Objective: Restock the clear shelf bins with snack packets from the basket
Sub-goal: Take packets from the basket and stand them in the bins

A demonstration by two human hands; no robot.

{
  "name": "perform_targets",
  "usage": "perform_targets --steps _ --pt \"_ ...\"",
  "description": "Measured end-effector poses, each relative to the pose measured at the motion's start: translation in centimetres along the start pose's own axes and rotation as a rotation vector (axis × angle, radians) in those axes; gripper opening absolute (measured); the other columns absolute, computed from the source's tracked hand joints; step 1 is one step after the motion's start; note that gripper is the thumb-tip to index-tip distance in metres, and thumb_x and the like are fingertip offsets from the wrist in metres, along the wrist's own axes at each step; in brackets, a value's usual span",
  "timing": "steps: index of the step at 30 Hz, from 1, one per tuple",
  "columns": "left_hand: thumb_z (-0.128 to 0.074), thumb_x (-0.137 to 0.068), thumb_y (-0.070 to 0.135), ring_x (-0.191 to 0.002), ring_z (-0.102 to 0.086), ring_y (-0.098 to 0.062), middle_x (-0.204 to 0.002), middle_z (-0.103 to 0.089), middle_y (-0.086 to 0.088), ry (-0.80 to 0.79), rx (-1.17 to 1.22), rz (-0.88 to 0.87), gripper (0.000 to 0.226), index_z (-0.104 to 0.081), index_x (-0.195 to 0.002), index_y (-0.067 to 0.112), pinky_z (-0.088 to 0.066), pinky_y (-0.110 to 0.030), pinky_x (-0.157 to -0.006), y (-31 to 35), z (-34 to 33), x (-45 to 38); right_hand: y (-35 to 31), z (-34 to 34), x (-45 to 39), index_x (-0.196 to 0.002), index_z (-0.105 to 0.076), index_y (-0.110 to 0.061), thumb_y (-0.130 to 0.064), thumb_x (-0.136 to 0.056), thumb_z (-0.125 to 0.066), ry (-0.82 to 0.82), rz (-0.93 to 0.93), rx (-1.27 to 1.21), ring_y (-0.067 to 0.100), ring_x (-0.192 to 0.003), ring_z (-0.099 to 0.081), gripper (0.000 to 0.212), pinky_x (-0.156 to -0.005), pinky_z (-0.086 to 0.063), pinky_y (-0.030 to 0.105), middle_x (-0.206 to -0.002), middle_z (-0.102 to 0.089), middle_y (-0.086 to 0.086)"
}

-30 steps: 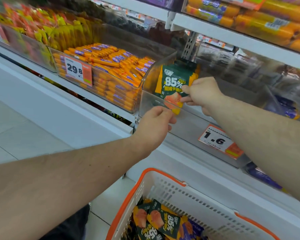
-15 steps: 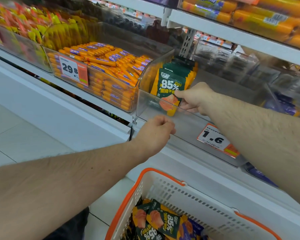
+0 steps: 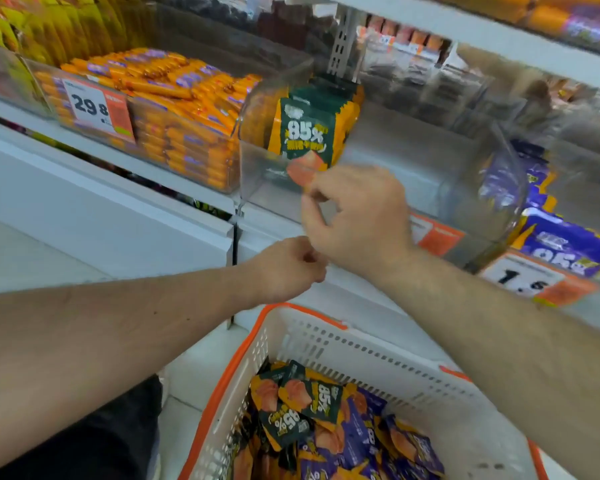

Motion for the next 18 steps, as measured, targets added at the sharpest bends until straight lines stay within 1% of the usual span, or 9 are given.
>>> perform_targets --steps 2,3,4,6,9,12,14,17,18 --pt "-0.053 -0.091 0.018 -0.079 -0.059 -0.024 -0.093 -0.066 -0.020 -0.123 -0.214 -0.009 0.024 -0.063 -0.096 -0.003 -0.051 -0.041 -0.077 -0.5 -1.3 0.4 -0.1 -0.8 4.2 -0.062 -0.063 -0.010 -0.016 -0.076 -0.059 -0.004 -0.133 -0.164 0.021 -0.057 -0.053 0.015 -0.056 -0.039 0.027 -0.061 -0.059 0.002" --pt "-0.051 -0.092 0.019 -0.081 -0.059 -0.023 -0.093 -0.066 -0.017 -0.155 -0.316 -0.016 0.024 -0.064 -0.096 -0.001 -0.050 -0.039 -0.077 -0.8 -1.7 0.7 0.5 -1.9 7.1 -0.063 -0.062 -0.011 -0.017 -0.077 -0.058 -0.053 -0.243 -0.213 0.019 -0.057 -0.051 0.016 -0.055 -0.039 0.026 -0.061 -0.059 0.001" --pt "-0.051 -0.093 0.021 -0.087 -0.060 -0.023 -0.096 -0.067 -0.013 -0.180 -0.417 -0.026 0.023 -0.065 -0.098 0.002 -0.049 -0.037 -0.079 -1.4 -2.1 0.9 1.3 -3.4 10.5 -0.064 -0.062 -0.012 -0.020 -0.079 -0.057 -0.150 -0.379 -0.235 0.019 -0.058 -0.051 0.017 -0.055 -0.038 0.026 -0.062 -0.058 0.000" --pt "-0.051 -0.093 0.022 -0.097 -0.060 -0.020 -0.109 -0.065 -0.004 -0.241 -0.521 -0.007 0.024 -0.065 -0.108 0.010 -0.049 -0.034 -0.084 -2.8 -2.9 1.5 3.0 -6.8 18.1 -0.064 -0.058 -0.013 -0.028 -0.088 -0.055 -0.452 -0.644 -0.203 0.019 -0.059 -0.049 0.028 -0.055 -0.037 0.030 -0.062 -0.055 0.000" --pt "-0.052 -0.096 0.027 -0.100 -0.050 -0.009 -0.115 -0.054 0.009 -0.381 -0.550 0.042 0.028 -0.059 -0.123 0.024 -0.039 -0.023 -0.083 -5.0 -4.7 2.5 3.4 -9.8 27.6 -0.064 -0.049 -0.016 -0.033 -0.093 -0.049 -0.832 -0.877 -0.164 0.018 -0.059 -0.046 0.034 -0.054 -0.038 0.034 -0.061 -0.050 0.000" --pt "-0.052 -0.097 0.028 -0.100 -0.047 -0.006 -0.125 -0.055 0.008 -0.483 -0.585 0.039 0.029 -0.057 -0.126 0.025 -0.037 -0.021 -0.085 -5.9 -6.3 2.9 1.4 -11.9 34.4 -0.081 -0.055 -0.019 -0.042 -0.090 -0.053 -1.258 -0.844 -0.155 0.020 -0.074 -0.056 0.025 -0.061 -0.045 0.034 -0.081 -0.060 0.001" --pt "-0.051 -0.098 0.027 -0.106 -0.050 -0.008 -0.130 -0.055 0.007 -0.504 -0.590 0.035 0.030 -0.057 -0.126 0.024 -0.040 -0.023 -0.089 -5.9 -6.9 2.9 0.7 -12.7 37.8 -0.101 -0.056 -0.018 -0.049 -0.086 -0.060 -1.455 -0.814 -0.099 0.023 -0.092 -0.059 0.035 -0.069 -0.049 0.035 -0.102 -0.062 0.003" --pt "-0.049 -0.098 0.026 -0.118 -0.052 -0.012 -0.132 -0.055 0.006 -0.509 -0.586 0.039 0.031 -0.056 -0.128 0.024 -0.043 -0.028 -0.099 -5.8 -7.3 2.7 1.5 -13.5 40.7 -0.138 -0.040 -0.018 -0.059 -0.079 -0.065 -1.519 -0.888 0.012 0.028 -0.120 -0.054 0.076 -0.089 -0.051 0.038 -0.139 -0.049 0.008" --pt "-0.049 -0.098 0.026 -0.119 -0.052 -0.012 -0.132 -0.055 0.006 -0.508 -0.584 0.040 0.031 -0.056 -0.129 0.024 -0.043 -0.029 -0.101 -5.8 -7.4 2.7 1.4 -13.7 41.3 -0.143 -0.033 -0.017 -0.059 -0.078 -0.066 -1.535 -0.909 0.014 0.030 -0.123 -0.052 0.084 -0.092 -0.050 0.039 -0.145 -0.043 0.009"
Point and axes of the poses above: each hand's wrist, its own x-axis away from the middle knuckle, its own z-axis out of the back of the hand, y = z × x, the point moved 8 cm from there along -x, towards the middle knuckle
